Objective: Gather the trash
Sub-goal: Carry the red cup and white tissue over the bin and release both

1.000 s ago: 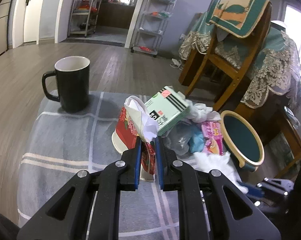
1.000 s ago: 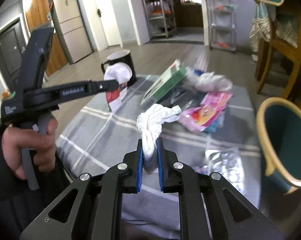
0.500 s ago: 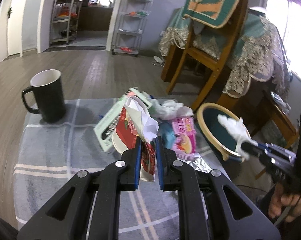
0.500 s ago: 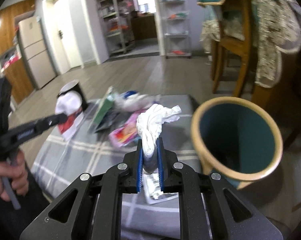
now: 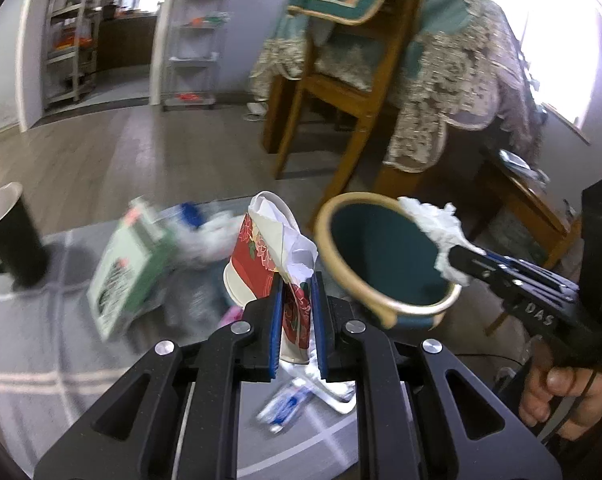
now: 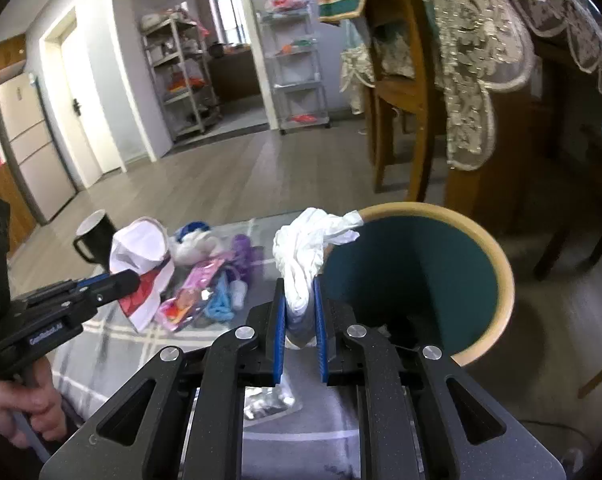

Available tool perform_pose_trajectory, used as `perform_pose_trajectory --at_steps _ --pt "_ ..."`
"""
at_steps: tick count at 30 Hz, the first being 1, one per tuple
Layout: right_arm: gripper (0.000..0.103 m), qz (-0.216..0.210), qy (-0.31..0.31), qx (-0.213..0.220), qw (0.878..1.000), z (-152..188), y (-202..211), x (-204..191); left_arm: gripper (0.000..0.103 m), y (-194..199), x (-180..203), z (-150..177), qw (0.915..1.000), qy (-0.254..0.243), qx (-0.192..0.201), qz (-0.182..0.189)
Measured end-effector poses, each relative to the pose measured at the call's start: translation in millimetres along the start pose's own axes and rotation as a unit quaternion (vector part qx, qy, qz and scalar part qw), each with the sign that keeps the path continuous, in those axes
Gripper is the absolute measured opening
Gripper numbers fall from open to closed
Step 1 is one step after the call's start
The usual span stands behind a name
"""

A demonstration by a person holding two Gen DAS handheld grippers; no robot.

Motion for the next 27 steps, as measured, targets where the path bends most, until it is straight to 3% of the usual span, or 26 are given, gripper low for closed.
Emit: perform_pose_trajectory --at_steps 11,18,27 --pt "0.014 0.036 -0.037 -0.015 0.999 1 -8 44 0.013 -56 61 -43 0.9956 -0.055 -0.035 0.068" --pt "0.014 0.043 -0.050 -0.034 0.997 3 -26 56 0.013 -102 89 -45 0.9910 -0.075 -0.063 0.092" --pt "0.014 0.056 -0.068 -0.058 0.994 10 -48 75 0.013 -145 97 -43 0.9861 -0.062 -0.092 0.123"
Point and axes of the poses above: each gripper's, at about its wrist camera, not at the fingertips, and y roughly against the way its jaws point, x to its right, z to its underside, the point moved 2 cm from there along -y, roughly the way its jaws point, and after that the axes turned 3 degrees about -x, right-handed, at the moved point
